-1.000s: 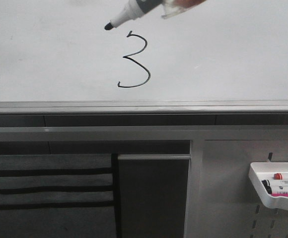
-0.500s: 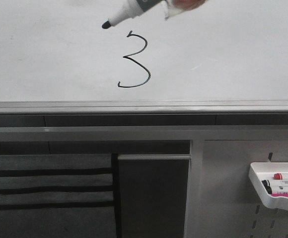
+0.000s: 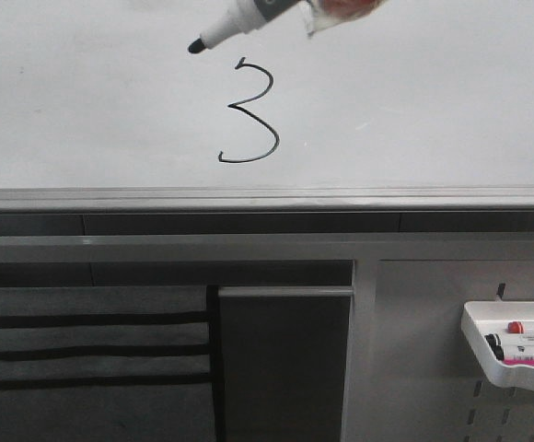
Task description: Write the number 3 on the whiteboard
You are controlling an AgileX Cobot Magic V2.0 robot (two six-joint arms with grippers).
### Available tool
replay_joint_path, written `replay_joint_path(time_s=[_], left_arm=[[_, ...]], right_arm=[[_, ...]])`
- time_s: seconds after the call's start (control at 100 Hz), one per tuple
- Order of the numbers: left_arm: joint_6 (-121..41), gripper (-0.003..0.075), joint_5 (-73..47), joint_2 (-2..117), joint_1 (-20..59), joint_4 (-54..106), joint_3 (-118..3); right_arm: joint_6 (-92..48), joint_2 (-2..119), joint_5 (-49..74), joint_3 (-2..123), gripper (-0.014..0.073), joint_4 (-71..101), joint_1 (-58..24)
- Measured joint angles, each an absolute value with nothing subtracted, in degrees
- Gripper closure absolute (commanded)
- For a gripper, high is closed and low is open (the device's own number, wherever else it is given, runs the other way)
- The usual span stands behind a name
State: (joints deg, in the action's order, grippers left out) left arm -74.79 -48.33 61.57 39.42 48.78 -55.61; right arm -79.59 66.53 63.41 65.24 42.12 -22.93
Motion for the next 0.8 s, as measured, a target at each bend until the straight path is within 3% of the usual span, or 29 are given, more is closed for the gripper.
replay_joint_path(time_s=[0.68, 0.8], left_arm=[[-69.39, 0.0335, -48.27, 76.01, 40.85, 41.07, -63.72], [-69.27, 0.0406, -48.30, 76.04, 40.85, 40.99, -64.05]], right_arm=[[-80.23, 66.53, 63.41, 65.24, 0.0573, 42.26, -22.93], [-80.23, 66.53, 63.41, 65.24, 0.0573, 42.26, -22.93]])
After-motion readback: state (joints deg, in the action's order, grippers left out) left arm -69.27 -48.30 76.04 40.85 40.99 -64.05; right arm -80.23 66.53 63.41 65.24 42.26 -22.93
